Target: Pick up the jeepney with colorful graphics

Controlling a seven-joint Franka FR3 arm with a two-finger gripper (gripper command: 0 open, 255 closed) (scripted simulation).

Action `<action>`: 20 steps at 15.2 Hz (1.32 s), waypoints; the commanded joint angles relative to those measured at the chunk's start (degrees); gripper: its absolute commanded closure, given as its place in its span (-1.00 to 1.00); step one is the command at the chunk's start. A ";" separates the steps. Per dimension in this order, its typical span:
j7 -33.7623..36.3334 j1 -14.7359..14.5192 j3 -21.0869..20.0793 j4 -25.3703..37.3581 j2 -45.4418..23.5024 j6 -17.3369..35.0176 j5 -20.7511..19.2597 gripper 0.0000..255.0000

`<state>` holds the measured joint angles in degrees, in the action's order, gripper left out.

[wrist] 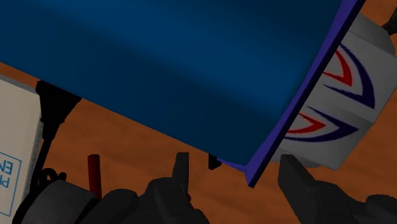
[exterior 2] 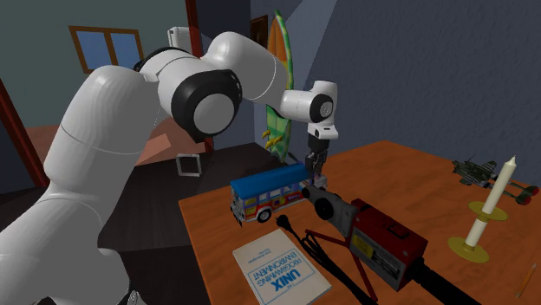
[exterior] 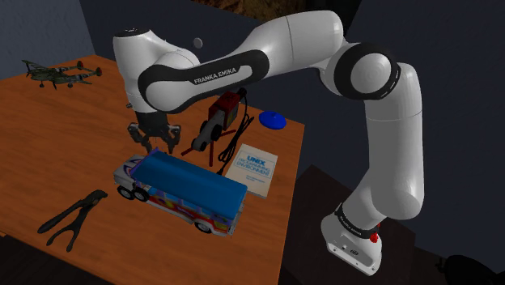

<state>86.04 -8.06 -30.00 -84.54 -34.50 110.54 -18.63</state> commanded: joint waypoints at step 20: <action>-1.08 -0.16 -0.85 4.92 2.36 -6.92 1.44 1.00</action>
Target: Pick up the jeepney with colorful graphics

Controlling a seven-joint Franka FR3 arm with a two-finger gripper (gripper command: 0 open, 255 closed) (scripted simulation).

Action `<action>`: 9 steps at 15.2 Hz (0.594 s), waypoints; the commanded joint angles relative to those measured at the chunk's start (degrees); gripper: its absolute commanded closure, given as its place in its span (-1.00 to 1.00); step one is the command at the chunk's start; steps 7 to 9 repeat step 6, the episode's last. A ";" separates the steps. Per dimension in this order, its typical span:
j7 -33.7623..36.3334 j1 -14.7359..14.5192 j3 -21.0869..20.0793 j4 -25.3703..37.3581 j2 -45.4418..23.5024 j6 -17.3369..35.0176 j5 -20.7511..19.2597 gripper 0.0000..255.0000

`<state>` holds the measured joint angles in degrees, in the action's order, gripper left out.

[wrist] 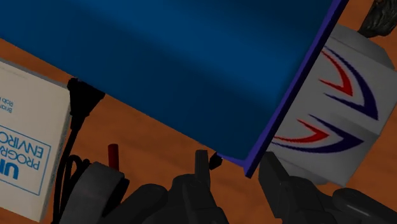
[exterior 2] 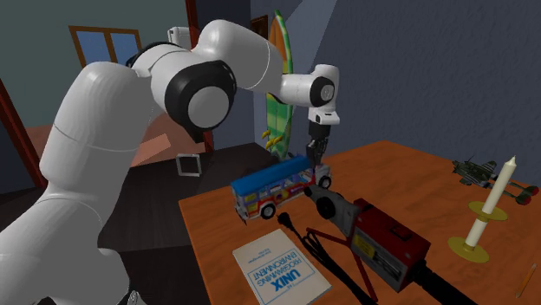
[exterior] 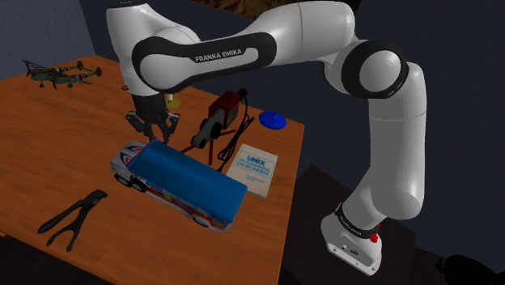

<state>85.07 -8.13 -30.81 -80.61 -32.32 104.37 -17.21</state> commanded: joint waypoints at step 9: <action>-0.47 -0.35 -0.24 3.48 0.71 -3.63 0.39 1.00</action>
